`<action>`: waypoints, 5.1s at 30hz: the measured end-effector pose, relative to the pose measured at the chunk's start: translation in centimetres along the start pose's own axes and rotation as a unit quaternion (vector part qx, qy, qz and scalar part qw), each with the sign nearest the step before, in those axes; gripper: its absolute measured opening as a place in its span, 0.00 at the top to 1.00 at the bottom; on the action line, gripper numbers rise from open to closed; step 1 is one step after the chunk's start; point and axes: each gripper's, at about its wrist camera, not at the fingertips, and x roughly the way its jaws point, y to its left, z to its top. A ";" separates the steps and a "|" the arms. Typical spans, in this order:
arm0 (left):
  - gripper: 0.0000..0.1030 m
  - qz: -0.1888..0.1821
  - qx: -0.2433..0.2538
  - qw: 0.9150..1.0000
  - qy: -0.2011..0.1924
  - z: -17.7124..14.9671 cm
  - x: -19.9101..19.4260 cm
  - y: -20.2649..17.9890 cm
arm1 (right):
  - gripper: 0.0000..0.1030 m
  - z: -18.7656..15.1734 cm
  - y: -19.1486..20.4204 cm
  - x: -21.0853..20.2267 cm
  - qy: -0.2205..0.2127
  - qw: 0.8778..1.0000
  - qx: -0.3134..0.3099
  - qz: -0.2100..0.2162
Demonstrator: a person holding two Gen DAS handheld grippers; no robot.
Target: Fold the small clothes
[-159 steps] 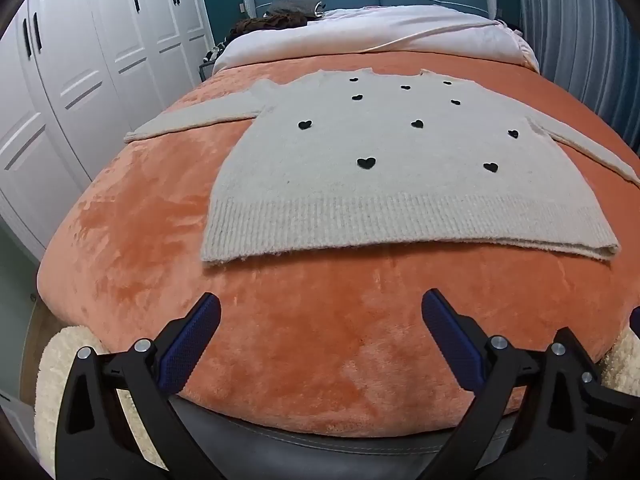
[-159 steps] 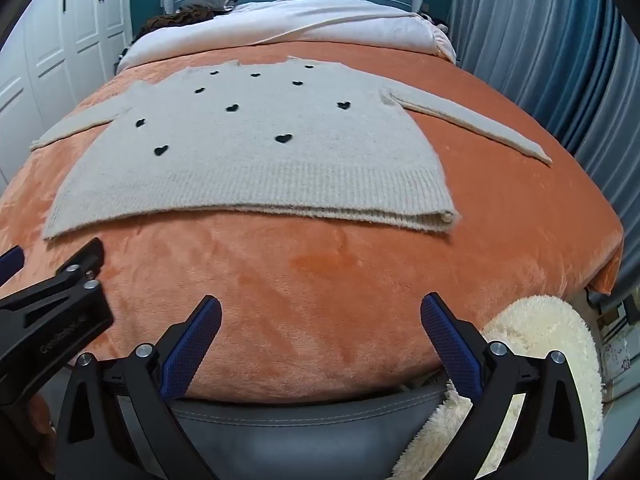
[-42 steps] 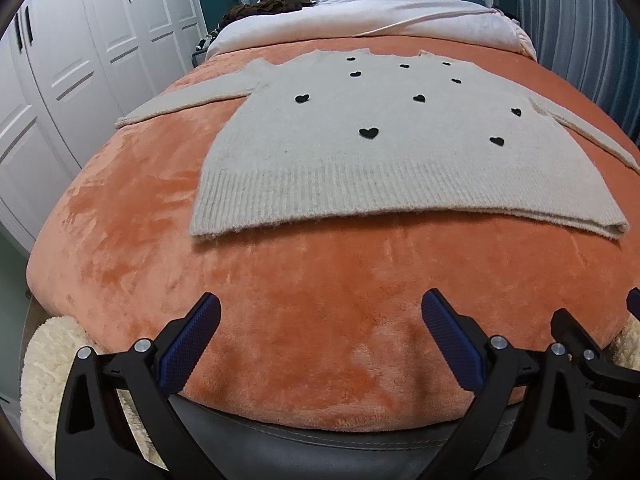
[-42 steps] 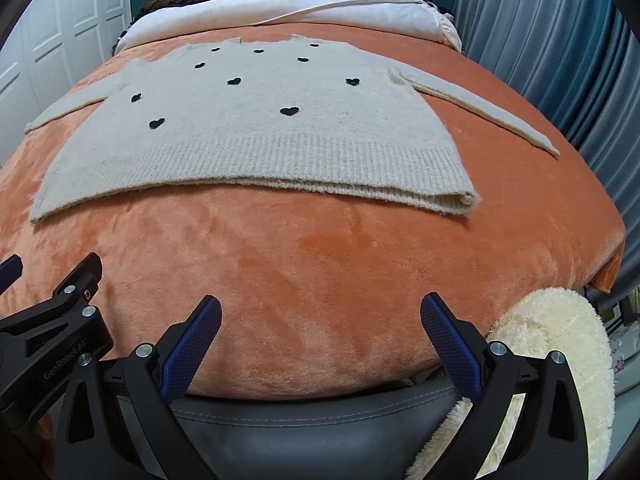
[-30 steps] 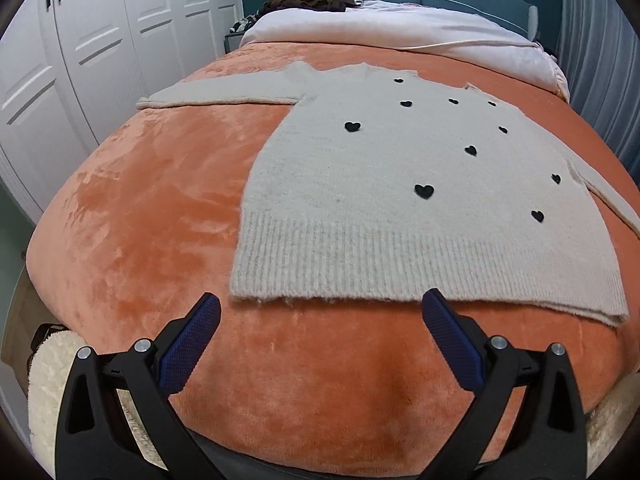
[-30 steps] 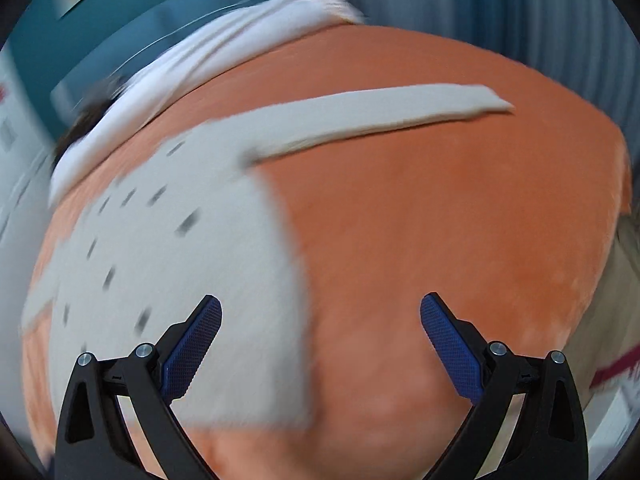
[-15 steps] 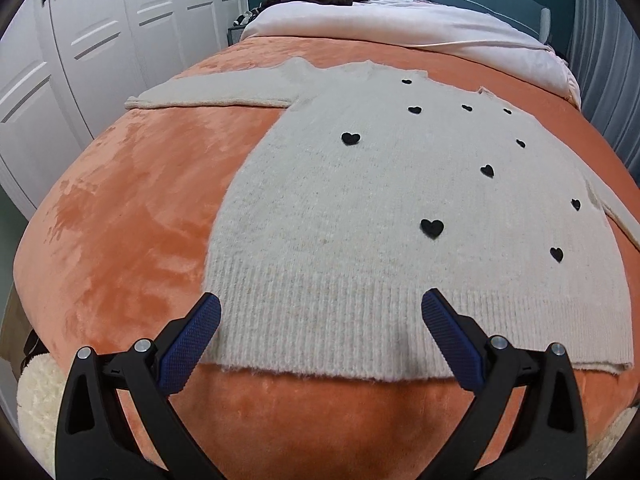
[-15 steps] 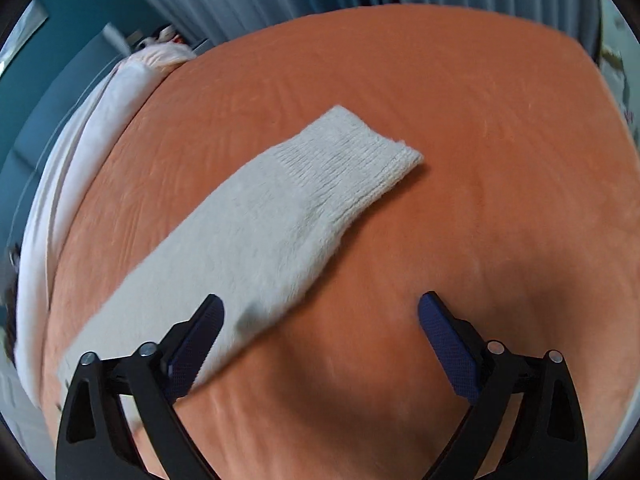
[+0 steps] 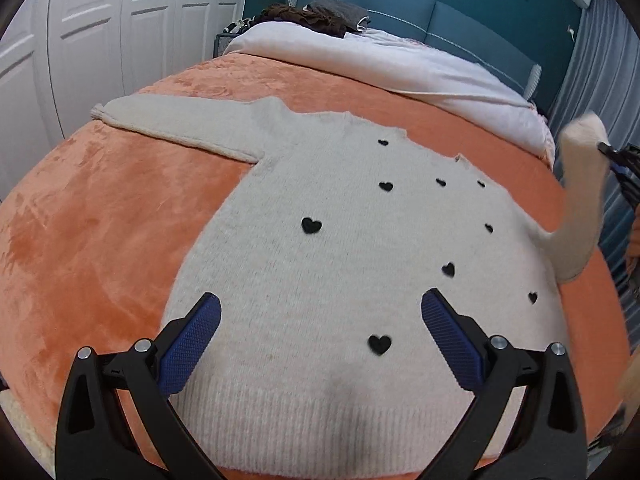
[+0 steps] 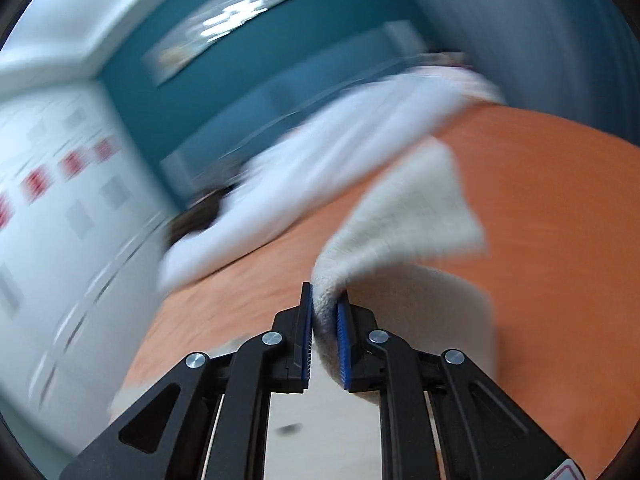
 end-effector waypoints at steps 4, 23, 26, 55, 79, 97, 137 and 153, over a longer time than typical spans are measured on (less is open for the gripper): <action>0.04 -0.030 -0.033 0.999 0.008 2.5 1.5 0.1 | 0.69 -8.6 8.8 8.6 0.108 0.991 -0.070 0.046; 0.15 -0.086 -0.205 0.965 0.142 10.7 20.2 -2.0 | 0.47 -13.9 -10.4 4.0 0.128 0.973 0.168 -0.097; 0.71 -0.093 -0.170 0.971 0.142 11.9 21.0 -3.3 | 0.56 -13.8 -10.9 5.5 0.130 0.968 0.188 -0.106; 0.43 -0.160 -0.171 0.972 0.033 10.1 17.8 4.7 | 0.71 -15.1 -3.7 4.7 0.098 0.971 0.024 -0.219; 0.87 0.066 -0.294 0.953 0.001 23.7 16.2 36.2 | 0.30 -24.4 3.6 4.8 0.160 0.971 -0.081 -0.156; 0.60 -0.281 -0.052 0.956 0.072 10.8 9.7 -5.3 | 0.23 -23.9 2.7 4.2 0.156 0.980 -0.052 -0.113; 0.61 -0.131 -0.222 0.966 0.023 10.8 14.9 8.6 | 0.93 -12.1 -4.0 13.2 0.189 0.960 0.051 -0.201; 0.62 -0.112 -0.137 0.984 -0.032 8.8 14.4 7.7 | 0.87 -9.7 0.3 8.1 0.082 0.978 0.035 -0.188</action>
